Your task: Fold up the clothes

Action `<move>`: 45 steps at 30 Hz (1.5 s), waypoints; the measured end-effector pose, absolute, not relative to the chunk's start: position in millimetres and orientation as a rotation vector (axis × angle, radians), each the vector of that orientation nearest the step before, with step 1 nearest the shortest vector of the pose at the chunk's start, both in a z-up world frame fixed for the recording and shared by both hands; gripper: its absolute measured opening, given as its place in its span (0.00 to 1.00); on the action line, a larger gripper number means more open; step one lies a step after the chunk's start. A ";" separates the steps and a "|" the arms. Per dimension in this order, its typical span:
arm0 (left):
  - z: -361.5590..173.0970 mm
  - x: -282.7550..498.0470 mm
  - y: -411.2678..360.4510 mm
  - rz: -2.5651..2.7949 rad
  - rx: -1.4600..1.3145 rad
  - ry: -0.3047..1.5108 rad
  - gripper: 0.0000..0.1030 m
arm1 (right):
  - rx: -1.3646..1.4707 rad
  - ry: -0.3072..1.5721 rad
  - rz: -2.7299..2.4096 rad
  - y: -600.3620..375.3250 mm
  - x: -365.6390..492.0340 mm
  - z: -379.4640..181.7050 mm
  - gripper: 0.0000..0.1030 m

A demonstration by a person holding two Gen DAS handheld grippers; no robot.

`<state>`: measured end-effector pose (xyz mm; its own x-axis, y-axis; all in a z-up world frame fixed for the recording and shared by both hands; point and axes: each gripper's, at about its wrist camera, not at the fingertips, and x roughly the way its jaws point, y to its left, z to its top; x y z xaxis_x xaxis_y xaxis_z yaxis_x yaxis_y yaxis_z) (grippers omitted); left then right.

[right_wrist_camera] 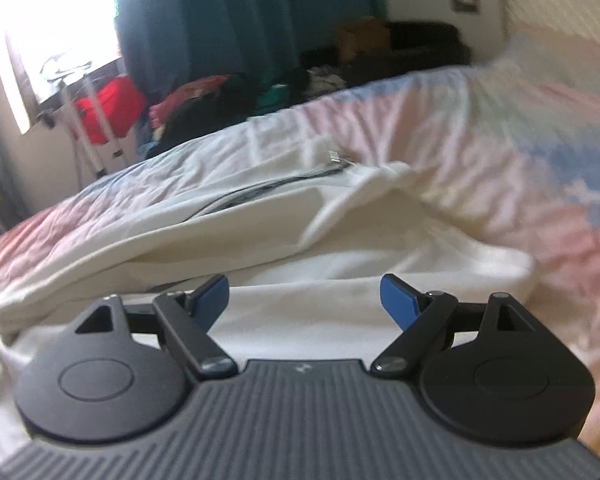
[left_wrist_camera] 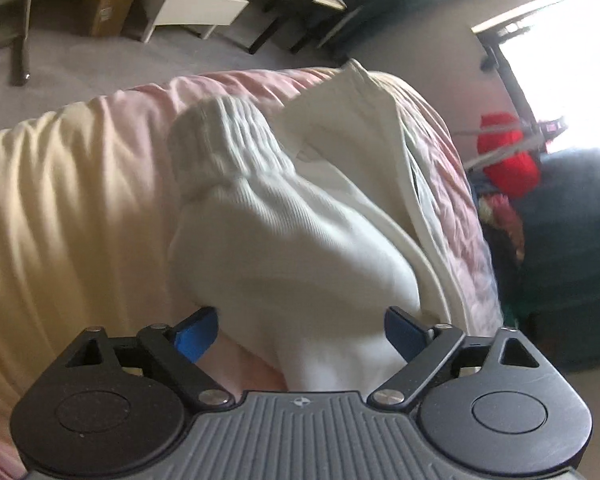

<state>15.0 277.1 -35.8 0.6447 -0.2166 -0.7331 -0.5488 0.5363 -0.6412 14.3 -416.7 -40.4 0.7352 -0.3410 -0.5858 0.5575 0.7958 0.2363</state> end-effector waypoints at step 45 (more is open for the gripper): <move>-17.6 -8.0 265.7 0.176 -1.024 0.471 0.21 | 1.128 0.260 -0.689 -528.0 -43.7 -97.0 0.06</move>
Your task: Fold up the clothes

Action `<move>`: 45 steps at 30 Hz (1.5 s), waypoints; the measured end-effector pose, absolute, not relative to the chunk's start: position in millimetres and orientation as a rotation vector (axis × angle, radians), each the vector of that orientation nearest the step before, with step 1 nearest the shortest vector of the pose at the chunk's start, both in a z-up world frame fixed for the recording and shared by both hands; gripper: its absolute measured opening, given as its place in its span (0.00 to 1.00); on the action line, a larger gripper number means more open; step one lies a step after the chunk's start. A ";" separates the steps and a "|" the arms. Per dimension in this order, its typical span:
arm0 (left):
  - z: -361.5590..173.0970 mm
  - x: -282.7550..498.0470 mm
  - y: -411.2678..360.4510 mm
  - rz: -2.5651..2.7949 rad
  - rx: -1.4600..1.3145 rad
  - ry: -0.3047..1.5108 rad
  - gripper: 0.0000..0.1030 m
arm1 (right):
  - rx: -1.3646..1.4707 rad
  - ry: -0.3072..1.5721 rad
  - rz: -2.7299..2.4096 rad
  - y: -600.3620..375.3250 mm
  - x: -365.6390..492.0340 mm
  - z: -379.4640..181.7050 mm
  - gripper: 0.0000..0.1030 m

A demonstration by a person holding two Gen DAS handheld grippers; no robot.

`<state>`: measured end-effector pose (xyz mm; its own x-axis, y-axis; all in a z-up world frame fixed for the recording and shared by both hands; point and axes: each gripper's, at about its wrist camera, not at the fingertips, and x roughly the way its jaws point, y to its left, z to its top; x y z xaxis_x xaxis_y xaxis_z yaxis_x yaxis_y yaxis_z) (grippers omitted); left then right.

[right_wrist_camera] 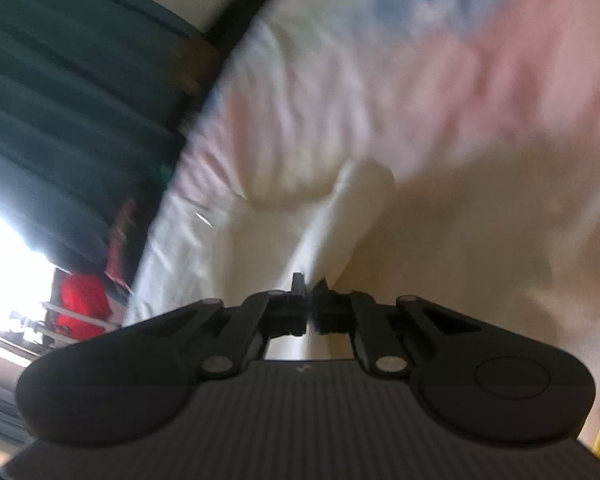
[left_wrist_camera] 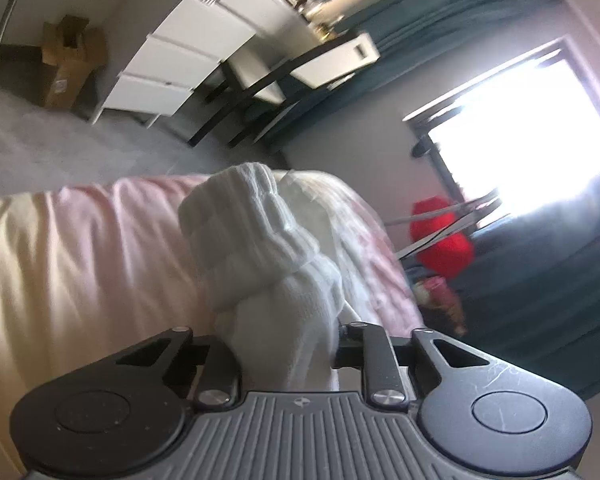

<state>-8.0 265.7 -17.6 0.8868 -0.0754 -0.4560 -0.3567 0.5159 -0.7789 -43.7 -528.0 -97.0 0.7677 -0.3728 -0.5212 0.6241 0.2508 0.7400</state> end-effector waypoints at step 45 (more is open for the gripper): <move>-28.9 319.4 225.4 0.289 -0.727 0.623 0.63 | 0.641 0.401 -0.638 -567.3 285.9 -99.0 0.65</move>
<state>319.4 225.4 -28.9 0.7830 0.0350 -0.6210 -0.4516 0.7186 -0.5289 285.9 -567.3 -99.0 0.7387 -0.4202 -0.5270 0.6570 0.6234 0.4239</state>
